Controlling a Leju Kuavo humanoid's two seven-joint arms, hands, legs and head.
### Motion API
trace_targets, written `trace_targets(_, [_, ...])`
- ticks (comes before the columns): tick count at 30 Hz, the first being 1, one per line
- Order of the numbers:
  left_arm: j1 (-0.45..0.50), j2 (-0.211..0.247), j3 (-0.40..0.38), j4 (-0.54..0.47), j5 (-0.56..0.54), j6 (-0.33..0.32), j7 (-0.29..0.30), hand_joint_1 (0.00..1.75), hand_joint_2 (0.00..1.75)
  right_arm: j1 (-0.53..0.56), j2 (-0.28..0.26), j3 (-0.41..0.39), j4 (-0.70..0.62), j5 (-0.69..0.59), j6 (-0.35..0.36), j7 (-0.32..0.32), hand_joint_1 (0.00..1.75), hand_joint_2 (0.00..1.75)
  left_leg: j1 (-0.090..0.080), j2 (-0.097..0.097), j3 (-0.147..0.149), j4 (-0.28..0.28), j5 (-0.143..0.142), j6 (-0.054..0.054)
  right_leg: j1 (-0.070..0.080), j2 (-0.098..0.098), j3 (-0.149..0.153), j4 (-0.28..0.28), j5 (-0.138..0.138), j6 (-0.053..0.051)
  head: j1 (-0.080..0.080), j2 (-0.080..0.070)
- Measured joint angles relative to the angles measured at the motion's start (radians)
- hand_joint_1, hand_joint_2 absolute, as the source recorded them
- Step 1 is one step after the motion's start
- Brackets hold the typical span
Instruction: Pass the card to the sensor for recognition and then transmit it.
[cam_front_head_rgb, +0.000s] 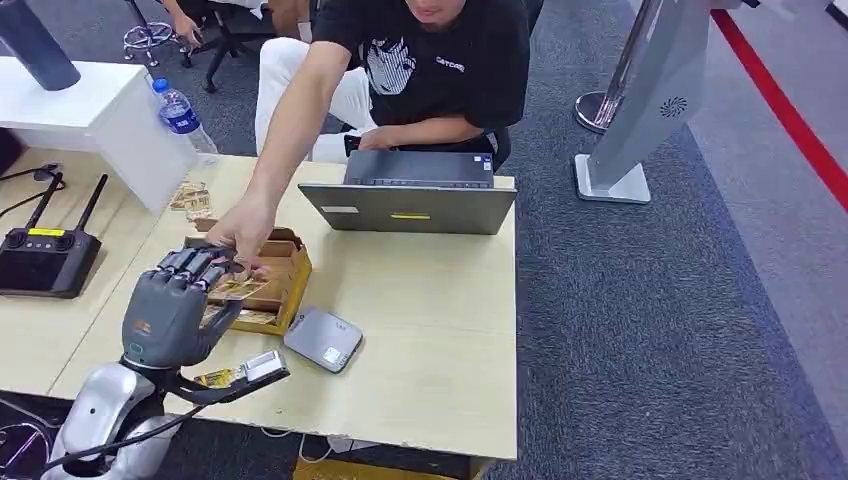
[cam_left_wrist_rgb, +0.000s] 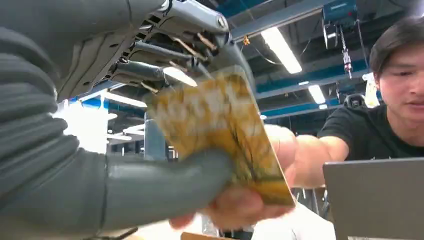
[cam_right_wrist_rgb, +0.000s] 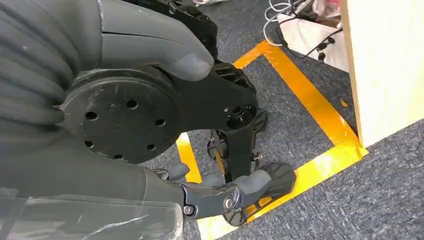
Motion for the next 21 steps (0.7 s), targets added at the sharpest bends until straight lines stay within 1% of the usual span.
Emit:
trace_targets(9, [-0.001,-0.014,-0.001,0.028,0.007,0.006,-0.008,1.75,1.75,0.001,0.002,-0.017,0.0,0.018,0.0,0.001,0.0,1.75,0.0,0.0,0.0,0.0,0.0,0.0,0.0,0.0,0.0,0.0,0.0,0.0,0.0,0.0])
trace_targets(13, [-0.001,-0.019,-0.002,0.043,0.019,-0.017,-0.016,1.75,1.75,0.0,0.003,-0.032,-0.001,0.055,0.005,0.002,0.0,1.75,0.0,0.0,0.0,0.0,0.0,0.0,0.0,0.0,0.0,0.0,0.0,0.0,0.0,0.0])
trace_targets(18, [-0.004,-0.024,-0.008,0.094,0.019,-0.032,-0.016,1.75,1.75,0.0,0.006,-0.05,-0.004,0.078,0.009,0.005,0.0,1.75,0.0,0.0,0.0,0.0,0.0,0.0,0.0,0.0,-0.001,0.0,0.0,0.0,0.0,0.0])
trace_targets(21, [-0.017,-0.025,-0.016,0.153,0.01,-0.046,-0.01,1.75,1.75,0.0,0.007,-0.065,-0.006,0.095,0.016,0.008,0.0,1.75,0.0,0.0,0.0,0.0,0.0,0.0,0.0,0.0,0.0,0.0,0.0,0.0,0.0,0.0])
